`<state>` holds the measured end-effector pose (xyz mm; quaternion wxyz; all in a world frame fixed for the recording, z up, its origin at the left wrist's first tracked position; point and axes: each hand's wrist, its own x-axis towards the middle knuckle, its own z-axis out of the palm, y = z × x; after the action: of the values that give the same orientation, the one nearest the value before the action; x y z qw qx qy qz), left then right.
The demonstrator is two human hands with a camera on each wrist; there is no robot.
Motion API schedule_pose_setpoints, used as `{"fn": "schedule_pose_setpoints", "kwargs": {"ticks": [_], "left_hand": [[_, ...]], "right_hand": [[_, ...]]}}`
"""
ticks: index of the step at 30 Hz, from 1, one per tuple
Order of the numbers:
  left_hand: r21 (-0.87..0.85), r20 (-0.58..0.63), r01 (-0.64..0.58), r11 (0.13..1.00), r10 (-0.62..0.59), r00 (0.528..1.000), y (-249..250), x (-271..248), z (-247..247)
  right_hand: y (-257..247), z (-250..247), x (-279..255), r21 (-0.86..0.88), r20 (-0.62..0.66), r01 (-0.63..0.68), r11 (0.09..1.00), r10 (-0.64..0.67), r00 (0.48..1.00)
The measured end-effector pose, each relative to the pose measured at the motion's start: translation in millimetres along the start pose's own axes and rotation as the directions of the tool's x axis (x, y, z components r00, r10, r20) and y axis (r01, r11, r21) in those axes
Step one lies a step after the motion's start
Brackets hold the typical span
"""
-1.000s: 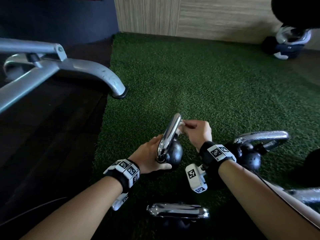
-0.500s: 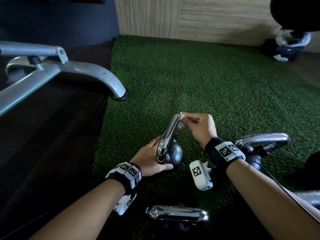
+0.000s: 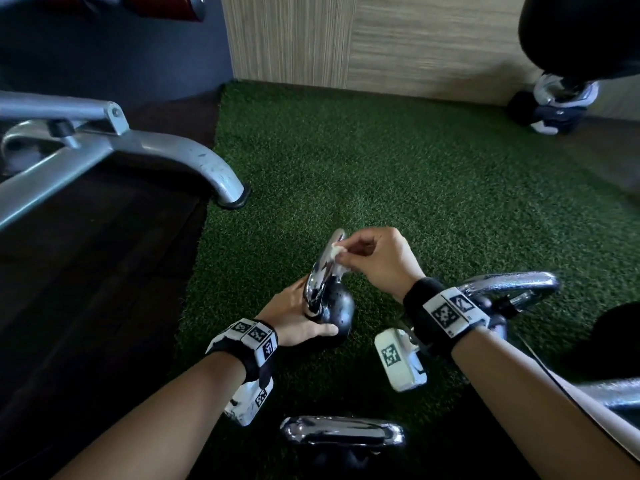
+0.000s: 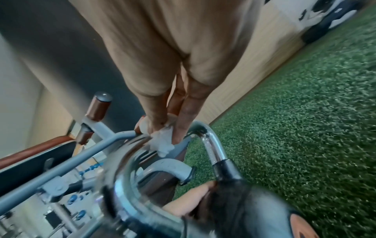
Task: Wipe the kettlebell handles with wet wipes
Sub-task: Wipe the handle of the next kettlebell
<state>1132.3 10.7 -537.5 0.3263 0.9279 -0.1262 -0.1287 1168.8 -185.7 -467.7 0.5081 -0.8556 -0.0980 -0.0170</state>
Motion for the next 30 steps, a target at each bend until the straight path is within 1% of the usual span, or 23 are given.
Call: {"fn": "schedule_pose_setpoints", "kwargs": {"ticks": [1,4,9,11,14,17,19,21,23,25,28,30], "left_hand": [[-0.009,0.005,0.005,1.000,-0.005,1.000,-1.4,1.6,-0.6],[-0.021,0.022,-0.038,0.999,0.039,0.999,-4.2,3.8,-2.7],[0.000,0.041,-0.020,1.000,0.020,0.999,-11.2,13.3,-1.2],[0.046,0.072,-0.036,0.998,0.032,0.997,-9.6,13.1,-1.5],[-0.029,0.043,-0.001,1.000,0.002,0.999,-11.7,12.2,0.6],[-0.034,0.031,0.032,0.999,-0.031,0.999,-13.2,10.5,3.2],[-0.019,0.024,0.037,0.999,-0.037,0.999,-11.1,9.8,3.5],[0.012,0.015,0.021,1.000,-0.022,1.000,-10.6,9.0,4.2],[0.033,0.016,0.003,0.999,-0.003,1.000,-10.5,7.8,4.8],[0.039,0.010,-0.003,0.999,0.002,1.000,-11.2,7.2,6.1],[0.052,0.012,0.012,0.999,-0.013,1.000,-10.4,5.7,8.9],[0.015,0.007,0.028,1.000,-0.028,1.000,-10.9,3.6,10.0]], "right_hand": [[-0.2,3.8,-4.8,0.016,0.025,-0.002,1.000,0.001,1.000],[-4.6,13.2,-16.4,0.078,0.110,-0.042,0.996,0.034,0.993],[-1.3,13.8,-15.3,0.126,0.122,-0.075,0.989,0.060,0.991],[-0.5,18.0,-20.1,0.081,0.171,-0.078,0.994,0.064,0.983],[2.4,24.2,-25.0,-0.002,0.217,-0.081,0.997,0.079,0.973],[5.4,25.0,-26.0,-0.022,0.221,-0.079,0.997,0.082,0.972],[6.0,26.7,-27.3,-0.068,0.236,-0.054,0.996,0.069,0.969],[6.6,29.6,-27.8,-0.173,0.238,-0.009,0.985,0.051,0.970],[8.3,30.5,-26.0,-0.237,0.248,0.012,0.972,0.048,0.967],[11.0,29.2,-23.5,-0.258,0.257,0.014,0.966,0.054,0.965],[16.0,26.9,-19.9,-0.226,0.264,-0.050,0.973,0.110,0.958],[18.9,29.0,-18.2,-0.234,0.318,-0.072,0.970,0.146,0.937]]}}
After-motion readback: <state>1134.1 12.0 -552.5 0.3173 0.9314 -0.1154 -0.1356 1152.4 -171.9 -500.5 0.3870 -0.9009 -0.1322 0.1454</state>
